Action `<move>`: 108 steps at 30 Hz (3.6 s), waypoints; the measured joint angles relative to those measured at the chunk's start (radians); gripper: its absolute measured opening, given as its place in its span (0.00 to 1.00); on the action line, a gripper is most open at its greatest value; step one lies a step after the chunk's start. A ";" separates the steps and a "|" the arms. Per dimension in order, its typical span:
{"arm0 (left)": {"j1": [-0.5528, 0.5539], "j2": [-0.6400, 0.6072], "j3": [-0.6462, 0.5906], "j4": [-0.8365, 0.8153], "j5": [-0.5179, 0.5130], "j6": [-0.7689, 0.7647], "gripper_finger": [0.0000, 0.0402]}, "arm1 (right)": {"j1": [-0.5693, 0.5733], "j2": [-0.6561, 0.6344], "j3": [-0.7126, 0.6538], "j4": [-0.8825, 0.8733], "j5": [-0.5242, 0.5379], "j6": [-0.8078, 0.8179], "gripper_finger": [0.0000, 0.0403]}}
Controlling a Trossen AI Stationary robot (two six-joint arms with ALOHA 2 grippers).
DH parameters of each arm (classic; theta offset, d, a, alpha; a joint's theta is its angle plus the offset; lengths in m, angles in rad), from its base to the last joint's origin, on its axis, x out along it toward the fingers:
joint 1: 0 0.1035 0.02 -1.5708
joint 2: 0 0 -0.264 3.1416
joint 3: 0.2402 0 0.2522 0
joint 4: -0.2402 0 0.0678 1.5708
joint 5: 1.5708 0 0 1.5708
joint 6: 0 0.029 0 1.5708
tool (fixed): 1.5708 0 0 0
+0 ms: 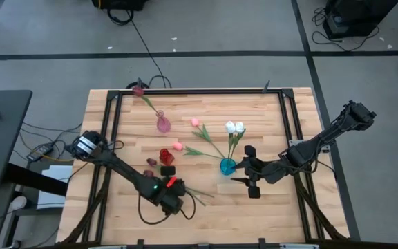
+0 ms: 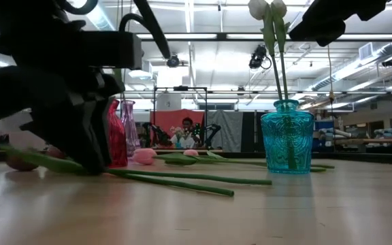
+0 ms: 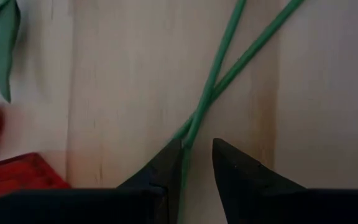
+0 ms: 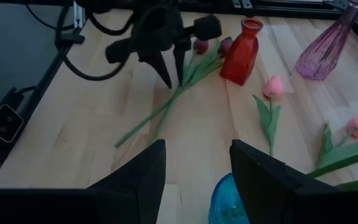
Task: Sort flowers into vase by color
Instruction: Put the bottom red tulip into the pink vase
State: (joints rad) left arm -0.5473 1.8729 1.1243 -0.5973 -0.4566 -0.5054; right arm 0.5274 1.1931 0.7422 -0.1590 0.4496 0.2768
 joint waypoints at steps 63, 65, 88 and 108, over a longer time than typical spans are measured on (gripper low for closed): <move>0.079 -0.043 0.310 -0.262 -0.188 0.271 0.01 | -0.025 0.196 0.043 0.076 0.001 -0.052 0.37; 0.079 -0.043 0.329 -0.269 -0.203 0.278 0.01 | -0.027 0.195 0.043 0.073 0.002 -0.054 0.34; 0.032 -0.060 0.437 -0.223 -0.248 0.232 0.22 | -0.054 0.191 0.043 0.044 0.082 -0.008 0.01; 0.005 -0.062 -0.170 1.220 -0.280 0.448 0.13 | 0.082 0.103 0.042 0.311 0.516 -0.218 0.01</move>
State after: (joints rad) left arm -0.5422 1.8111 0.9540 0.6225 -0.7369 -0.0569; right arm 0.6098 1.2957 0.7845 0.1522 0.9655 0.0583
